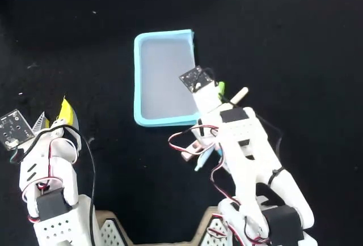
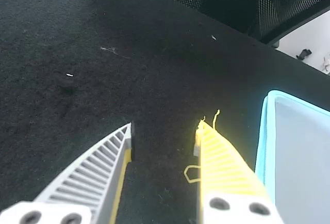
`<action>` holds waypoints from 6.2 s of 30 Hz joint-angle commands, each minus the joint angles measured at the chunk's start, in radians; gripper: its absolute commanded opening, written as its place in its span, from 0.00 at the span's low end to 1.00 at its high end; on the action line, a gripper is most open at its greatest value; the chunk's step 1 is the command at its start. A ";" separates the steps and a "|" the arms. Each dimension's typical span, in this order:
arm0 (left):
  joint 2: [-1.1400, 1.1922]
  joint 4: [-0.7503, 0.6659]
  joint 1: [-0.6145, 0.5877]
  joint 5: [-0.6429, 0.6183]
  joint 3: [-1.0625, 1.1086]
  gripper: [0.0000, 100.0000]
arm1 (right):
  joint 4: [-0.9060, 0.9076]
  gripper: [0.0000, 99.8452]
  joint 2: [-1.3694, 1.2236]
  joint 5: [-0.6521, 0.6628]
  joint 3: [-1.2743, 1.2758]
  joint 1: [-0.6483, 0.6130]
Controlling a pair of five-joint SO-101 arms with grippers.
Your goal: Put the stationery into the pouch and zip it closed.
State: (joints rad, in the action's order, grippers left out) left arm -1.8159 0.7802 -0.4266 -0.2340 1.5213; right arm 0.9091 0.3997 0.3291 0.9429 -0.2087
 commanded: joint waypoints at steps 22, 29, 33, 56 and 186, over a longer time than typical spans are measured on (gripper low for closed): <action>-0.008 -0.025 0.001 -0.011 -0.010 0.20 | 0.172 0.01 0.067 0.021 -0.444 -0.028; -0.008 -0.025 0.001 -0.011 -0.013 0.20 | 0.305 0.01 0.335 0.023 -0.478 -0.206; -0.008 -0.025 0.001 -0.011 -0.015 0.20 | 0.350 0.01 0.452 0.018 -0.478 -0.272; -0.008 -0.025 0.314 0.187 -0.188 0.20 | 0.425 0.01 0.547 0.012 -0.348 -0.405; -0.008 0.112 0.587 0.091 -0.041 0.22 | 0.566 0.01 -0.272 -0.137 -1.457 -0.575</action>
State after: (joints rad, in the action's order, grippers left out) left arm -1.8159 0.8876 0.1442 -0.1358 1.5106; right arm 1.4645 0.1450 0.2002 -0.4043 -0.7764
